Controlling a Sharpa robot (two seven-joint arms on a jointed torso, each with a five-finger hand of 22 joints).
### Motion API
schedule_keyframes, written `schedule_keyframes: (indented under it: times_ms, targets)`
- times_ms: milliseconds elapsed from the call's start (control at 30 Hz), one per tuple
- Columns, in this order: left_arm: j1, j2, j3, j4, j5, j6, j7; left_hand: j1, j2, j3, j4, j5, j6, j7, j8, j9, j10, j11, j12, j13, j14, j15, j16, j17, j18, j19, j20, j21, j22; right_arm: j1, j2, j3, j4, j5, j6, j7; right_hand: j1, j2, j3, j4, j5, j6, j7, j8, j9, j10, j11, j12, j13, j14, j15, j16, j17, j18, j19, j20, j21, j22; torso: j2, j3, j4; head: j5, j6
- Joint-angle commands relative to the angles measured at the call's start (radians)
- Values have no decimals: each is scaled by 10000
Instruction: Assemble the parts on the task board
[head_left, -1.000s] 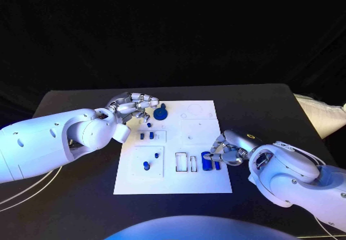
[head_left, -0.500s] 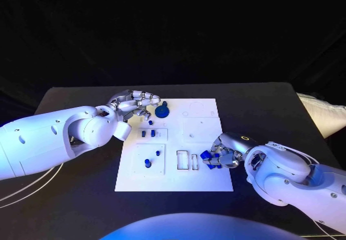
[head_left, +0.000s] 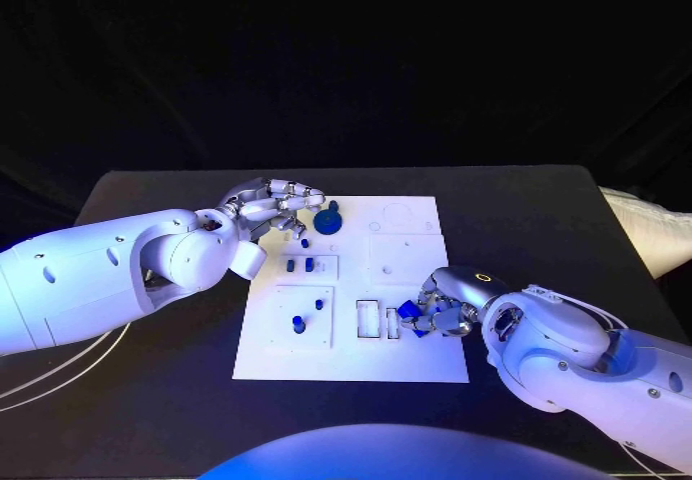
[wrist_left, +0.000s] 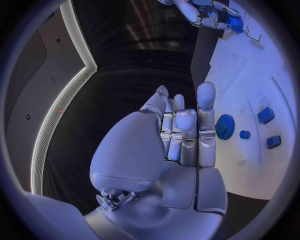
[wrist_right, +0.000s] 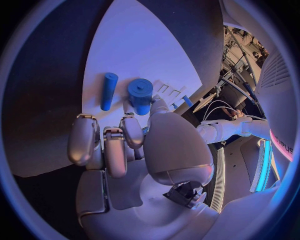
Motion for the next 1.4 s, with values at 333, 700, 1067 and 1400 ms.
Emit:
schedule_keyframes:
  times_ms: [333,700,1067,1400]
  targets:
    - [1,6,5,41,51,249,53,-3,67,10,37,-23,-65,32,35,-10,-42,11,31,-10,-73,26,-58,-8,-77,-50,1,-45,10,-55,-228,120,474,655,-1934,-113,553,611,383,-24,-245,309,-170,270,359,310,-262,1101,1526,979,-113,152,2235,-247,211,-114,224,328,-19,-8,4,37,9]
    - [2,20,5,45,51,249,27,-2,76,13,41,-25,-71,31,41,-12,-50,11,33,-12,-75,26,-54,0,-74,-55,3,-55,7,-22,173,203,453,1775,-1260,-139,-31,702,218,87,34,267,-155,264,568,316,-253,1034,1545,971,-110,139,2207,-239,180,-129,200,293,9,-16,17,57,48]
    - [3,46,7,63,51,265,0,-2,76,13,41,-25,-71,31,41,-12,-50,11,33,-12,-75,26,-54,0,-74,-55,3,-55,7,-22,928,97,42,2029,-448,-181,-751,946,-82,89,335,345,-198,294,781,324,-278,961,1560,966,-127,128,2186,-223,141,-136,161,240,11,-17,38,123,11]
    - [4,30,7,79,24,133,-9,-11,80,10,49,-25,-82,35,45,-15,-60,14,33,-14,-71,27,-44,17,-78,-50,4,-31,22,-18,1153,57,-76,1869,-314,-204,-1076,1035,-327,88,53,454,-257,343,952,310,-329,861,1539,964,-169,121,2176,-214,114,-171,129,204,17,-11,39,165,-37]
